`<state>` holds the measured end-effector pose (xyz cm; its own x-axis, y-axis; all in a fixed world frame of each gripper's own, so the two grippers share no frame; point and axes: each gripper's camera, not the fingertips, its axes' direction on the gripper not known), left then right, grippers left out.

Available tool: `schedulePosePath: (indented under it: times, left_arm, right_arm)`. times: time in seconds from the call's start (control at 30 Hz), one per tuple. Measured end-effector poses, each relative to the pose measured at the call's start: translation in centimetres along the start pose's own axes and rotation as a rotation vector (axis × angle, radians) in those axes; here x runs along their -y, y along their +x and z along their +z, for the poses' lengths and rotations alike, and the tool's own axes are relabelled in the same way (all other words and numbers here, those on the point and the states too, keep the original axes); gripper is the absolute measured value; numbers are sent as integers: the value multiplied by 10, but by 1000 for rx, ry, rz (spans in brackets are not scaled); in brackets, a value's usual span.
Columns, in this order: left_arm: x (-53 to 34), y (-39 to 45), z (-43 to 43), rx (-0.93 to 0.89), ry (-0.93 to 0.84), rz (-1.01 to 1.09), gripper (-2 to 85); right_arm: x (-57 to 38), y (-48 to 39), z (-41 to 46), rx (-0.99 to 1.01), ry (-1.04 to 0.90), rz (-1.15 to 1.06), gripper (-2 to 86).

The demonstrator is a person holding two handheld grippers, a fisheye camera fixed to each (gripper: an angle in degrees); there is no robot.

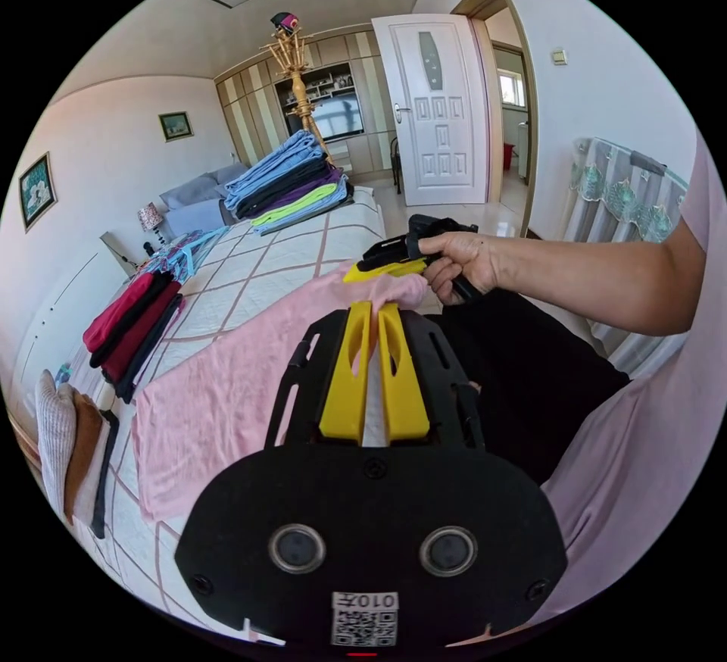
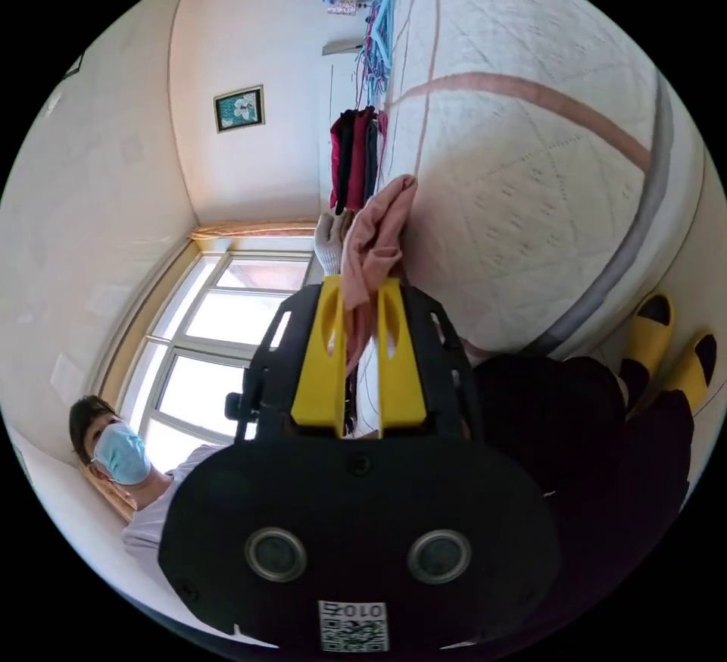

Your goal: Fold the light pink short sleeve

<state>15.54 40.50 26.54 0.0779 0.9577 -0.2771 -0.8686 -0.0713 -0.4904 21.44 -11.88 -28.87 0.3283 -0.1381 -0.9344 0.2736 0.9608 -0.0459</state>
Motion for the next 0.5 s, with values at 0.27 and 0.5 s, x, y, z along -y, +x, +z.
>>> schedulePosePath:
  times: [0.27,0.5]
  left_arm:
    - [0,7,-22,36,49,-31,-2]
    - [0,2,-36,-56,187,-76,-2]
  right_arm:
    - [10,-118,-7,-328,-77,-207,55]
    - [-2,-220,-19,-578,-82,-327,55]
